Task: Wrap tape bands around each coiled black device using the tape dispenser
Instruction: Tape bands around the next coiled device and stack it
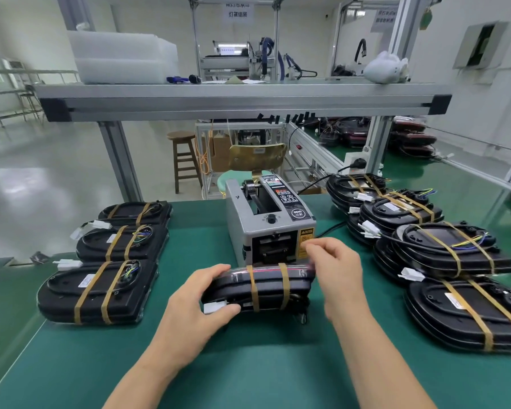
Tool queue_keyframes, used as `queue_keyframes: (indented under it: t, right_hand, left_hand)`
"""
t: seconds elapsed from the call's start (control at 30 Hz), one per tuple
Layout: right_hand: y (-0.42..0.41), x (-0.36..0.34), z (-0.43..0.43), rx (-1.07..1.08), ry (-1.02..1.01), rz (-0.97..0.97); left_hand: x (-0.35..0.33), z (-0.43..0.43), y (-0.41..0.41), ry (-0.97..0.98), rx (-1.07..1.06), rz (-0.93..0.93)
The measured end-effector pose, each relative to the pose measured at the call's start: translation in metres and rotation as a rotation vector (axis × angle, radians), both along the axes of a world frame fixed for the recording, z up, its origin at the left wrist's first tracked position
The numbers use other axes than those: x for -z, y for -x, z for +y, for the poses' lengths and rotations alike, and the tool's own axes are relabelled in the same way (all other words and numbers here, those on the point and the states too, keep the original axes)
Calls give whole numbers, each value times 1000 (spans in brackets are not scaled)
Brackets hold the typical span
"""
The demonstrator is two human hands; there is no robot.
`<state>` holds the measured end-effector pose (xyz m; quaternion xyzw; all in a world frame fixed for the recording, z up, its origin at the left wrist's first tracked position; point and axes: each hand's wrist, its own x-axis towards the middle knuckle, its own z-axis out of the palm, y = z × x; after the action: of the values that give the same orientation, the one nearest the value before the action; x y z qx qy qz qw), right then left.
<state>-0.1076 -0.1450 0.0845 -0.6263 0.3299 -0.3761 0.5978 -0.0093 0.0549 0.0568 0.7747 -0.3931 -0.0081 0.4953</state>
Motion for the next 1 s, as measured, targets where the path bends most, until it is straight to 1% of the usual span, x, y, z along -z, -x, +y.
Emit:
queue_keyframes:
  t: [0.03, 0.1, 0.2, 0.4, 0.8, 0.9, 1.0]
  right_hand:
    - [-3, 0, -6, 20, -114, 58]
    - [-11, -1, -13, -19, -210, 149]
    - [-24, -2, -14, -59, -228, 211]
    - [-38, -1, -8, -43, -224, 229]
    - [-53, 2, -6, 75, -263, 220]
    - [-45, 0, -4, 78, -293, 174]
    - [-28, -5, 6, 138, -241, 15]
  left_hand:
    - [0, 1, 1, 5, 3, -4]
    - [1, 4, 2, 11, 0, -16]
    - [2, 9, 0, 10, -25, -26]
    - [2, 20, -1, 10, -56, -13]
    - [6, 23, -3, 15, -68, 32]
    - [5, 22, -3, 25, -76, 49]
    - [6, 18, 2, 56, -104, 66]
